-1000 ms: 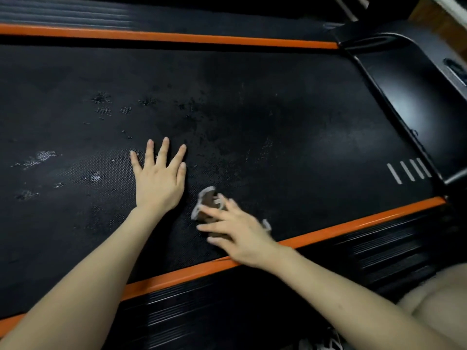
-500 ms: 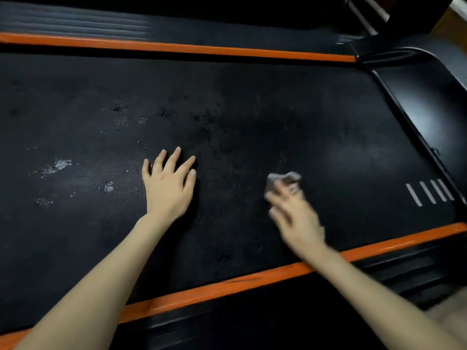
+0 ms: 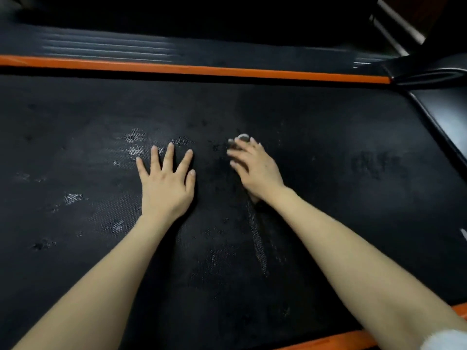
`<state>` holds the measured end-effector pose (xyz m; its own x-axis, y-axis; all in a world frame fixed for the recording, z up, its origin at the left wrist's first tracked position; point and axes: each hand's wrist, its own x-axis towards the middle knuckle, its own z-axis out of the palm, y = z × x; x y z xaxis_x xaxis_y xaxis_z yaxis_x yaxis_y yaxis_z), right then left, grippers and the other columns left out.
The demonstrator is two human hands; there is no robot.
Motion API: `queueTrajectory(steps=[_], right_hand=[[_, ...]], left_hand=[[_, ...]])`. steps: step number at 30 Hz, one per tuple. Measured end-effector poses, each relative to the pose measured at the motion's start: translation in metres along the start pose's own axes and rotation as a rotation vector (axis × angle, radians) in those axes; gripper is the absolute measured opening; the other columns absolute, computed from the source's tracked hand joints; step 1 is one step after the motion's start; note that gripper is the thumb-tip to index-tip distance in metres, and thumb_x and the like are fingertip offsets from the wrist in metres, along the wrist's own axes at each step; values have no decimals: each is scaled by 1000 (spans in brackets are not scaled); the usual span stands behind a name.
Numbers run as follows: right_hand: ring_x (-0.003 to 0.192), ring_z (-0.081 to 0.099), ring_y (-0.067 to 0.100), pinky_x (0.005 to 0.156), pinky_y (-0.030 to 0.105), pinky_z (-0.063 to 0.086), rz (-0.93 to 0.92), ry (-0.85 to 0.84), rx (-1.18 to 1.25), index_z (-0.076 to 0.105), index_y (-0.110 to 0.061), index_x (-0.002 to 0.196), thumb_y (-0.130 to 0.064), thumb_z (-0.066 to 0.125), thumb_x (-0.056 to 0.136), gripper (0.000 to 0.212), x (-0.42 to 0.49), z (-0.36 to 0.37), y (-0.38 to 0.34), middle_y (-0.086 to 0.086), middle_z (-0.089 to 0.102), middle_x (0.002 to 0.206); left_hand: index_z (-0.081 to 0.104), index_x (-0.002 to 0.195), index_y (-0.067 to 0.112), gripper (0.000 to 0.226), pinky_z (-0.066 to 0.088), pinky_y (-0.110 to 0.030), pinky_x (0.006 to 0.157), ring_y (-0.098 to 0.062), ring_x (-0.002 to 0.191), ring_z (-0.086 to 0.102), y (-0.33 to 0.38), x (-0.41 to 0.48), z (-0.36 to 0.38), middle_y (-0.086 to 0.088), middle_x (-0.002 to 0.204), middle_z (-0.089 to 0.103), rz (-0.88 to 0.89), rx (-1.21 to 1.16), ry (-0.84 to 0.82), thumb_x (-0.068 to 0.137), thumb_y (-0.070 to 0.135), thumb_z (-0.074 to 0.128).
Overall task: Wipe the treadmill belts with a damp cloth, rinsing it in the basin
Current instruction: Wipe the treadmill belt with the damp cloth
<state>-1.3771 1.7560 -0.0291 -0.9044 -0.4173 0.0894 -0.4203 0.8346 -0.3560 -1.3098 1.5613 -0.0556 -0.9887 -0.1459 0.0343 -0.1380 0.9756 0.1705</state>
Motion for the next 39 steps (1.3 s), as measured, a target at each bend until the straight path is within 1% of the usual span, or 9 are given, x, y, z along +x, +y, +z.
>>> queueTrajectory(steps=[4, 8, 13, 20, 24, 28, 31, 36, 39], right_hand=[[140, 19, 38, 115, 47, 19, 48, -6, -84, 37, -21, 143, -38, 45, 96, 51, 11, 8, -11, 0, 26, 154], [120, 48, 45, 102, 53, 39, -220, -8, -184, 56, -15, 130, -38, 42, 88, 50, -57, 4, -33, 9, 42, 145], [124, 47, 41, 107, 49, 26, -476, -122, -115, 56, -17, 128, -35, 44, 87, 47, -46, 3, -13, 11, 46, 142], [135, 33, 30, 115, 40, 16, 95, 108, -28, 53, -20, 132, -28, 52, 93, 40, 110, 12, 12, 4, 37, 148], [118, 46, 42, 103, 51, 37, -139, 58, -57, 62, -15, 122, -35, 43, 89, 42, 34, 17, -14, 6, 42, 146], [129, 38, 36, 107, 49, 33, -348, -73, -41, 58, -21, 125, -35, 45, 89, 41, -83, 0, -19, 4, 42, 145], [129, 42, 32, 106, 47, 33, -422, -104, -50, 59, -22, 123, -35, 46, 88, 39, -77, -9, 1, 6, 47, 142], [139, 28, 34, 117, 43, 13, 5, 44, 36, 58, -18, 127, -28, 50, 94, 36, 25, 7, 14, 7, 40, 146], [141, 23, 32, 118, 42, 11, 45, 81, 16, 56, -19, 130, -25, 51, 95, 36, 38, 14, 13, 5, 37, 148]], left_hand=[[36, 144, 32, 60, 4, -61, 113, -40, 142, 16, 0, 0, 2, -11, 154, 28, 6, 2, 35, 91, 49, 15], [40, 143, 30, 58, 8, -62, 111, -42, 140, 21, 0, 0, 3, -13, 152, 33, 29, 10, 53, 92, 47, 19], [41, 142, 29, 56, 10, -64, 111, -42, 140, 23, 0, 0, 5, -14, 151, 35, 34, 13, 76, 92, 46, 22], [42, 142, 30, 54, 12, -63, 111, -42, 139, 25, 0, -1, 5, -13, 150, 36, 21, 16, 91, 93, 46, 22], [44, 141, 29, 54, 14, -64, 111, -43, 138, 27, 1, -1, 6, -14, 149, 38, 27, 21, 91, 92, 45, 25], [42, 142, 29, 55, 12, -63, 111, -42, 140, 24, 2, -1, 4, -13, 150, 35, 27, 24, 85, 93, 46, 25], [41, 142, 29, 55, 12, -63, 112, -41, 140, 23, 2, -2, 4, -13, 150, 35, 20, 26, 74, 93, 46, 24], [40, 142, 33, 59, 8, -60, 113, -39, 141, 21, 2, 0, 1, -11, 152, 33, 1, 3, 26, 91, 49, 17], [45, 140, 33, 61, 11, -60, 112, -40, 138, 27, -1, 10, -7, -12, 149, 37, -15, -25, 31, 87, 51, 18]])
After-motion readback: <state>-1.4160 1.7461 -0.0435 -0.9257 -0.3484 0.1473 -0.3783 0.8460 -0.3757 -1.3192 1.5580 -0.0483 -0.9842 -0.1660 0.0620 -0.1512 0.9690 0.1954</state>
